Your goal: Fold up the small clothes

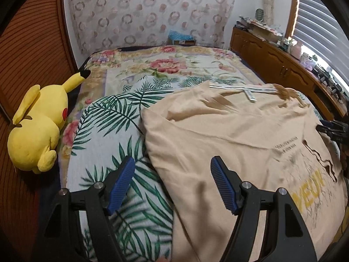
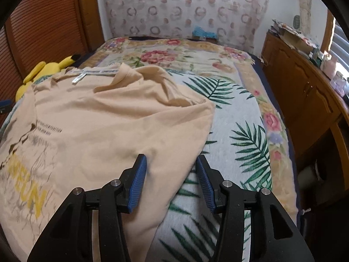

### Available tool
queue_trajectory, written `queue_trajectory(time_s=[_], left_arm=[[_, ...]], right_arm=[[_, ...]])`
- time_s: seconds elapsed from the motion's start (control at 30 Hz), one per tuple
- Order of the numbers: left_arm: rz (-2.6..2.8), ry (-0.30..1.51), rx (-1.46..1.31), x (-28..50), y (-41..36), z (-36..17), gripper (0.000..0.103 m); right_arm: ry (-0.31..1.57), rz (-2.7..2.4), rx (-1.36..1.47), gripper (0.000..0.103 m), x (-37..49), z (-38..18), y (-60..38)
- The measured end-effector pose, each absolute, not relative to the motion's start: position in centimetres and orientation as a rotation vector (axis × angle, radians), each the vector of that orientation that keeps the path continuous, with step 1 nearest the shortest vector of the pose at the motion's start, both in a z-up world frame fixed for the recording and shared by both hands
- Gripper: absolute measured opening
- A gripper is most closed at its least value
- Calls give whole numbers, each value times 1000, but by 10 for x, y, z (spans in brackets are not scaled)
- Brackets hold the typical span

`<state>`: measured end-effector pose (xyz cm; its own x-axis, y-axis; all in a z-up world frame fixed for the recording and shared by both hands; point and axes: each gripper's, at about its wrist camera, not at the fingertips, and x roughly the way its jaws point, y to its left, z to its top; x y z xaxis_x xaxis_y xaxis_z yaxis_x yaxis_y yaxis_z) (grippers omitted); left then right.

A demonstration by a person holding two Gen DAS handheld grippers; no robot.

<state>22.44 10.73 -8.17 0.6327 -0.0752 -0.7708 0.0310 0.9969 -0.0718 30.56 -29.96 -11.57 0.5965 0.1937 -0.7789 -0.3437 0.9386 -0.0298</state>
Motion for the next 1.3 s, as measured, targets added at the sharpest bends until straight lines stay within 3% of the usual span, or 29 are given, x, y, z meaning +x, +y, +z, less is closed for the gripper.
queue_trajectory(time_s=[0.57, 1.17, 1.3], left_arm=[[-43, 965, -49, 278, 126, -109, 72], [-99, 929, -34, 282, 135, -109, 76], [-134, 932, -90, 288, 144, -104, 63]], right_arm=[[876, 306, -177, 68, 310, -119, -294], [911, 254, -161, 66, 365, -113, -305], [905, 294, -175, 58, 371, -113, -298]])
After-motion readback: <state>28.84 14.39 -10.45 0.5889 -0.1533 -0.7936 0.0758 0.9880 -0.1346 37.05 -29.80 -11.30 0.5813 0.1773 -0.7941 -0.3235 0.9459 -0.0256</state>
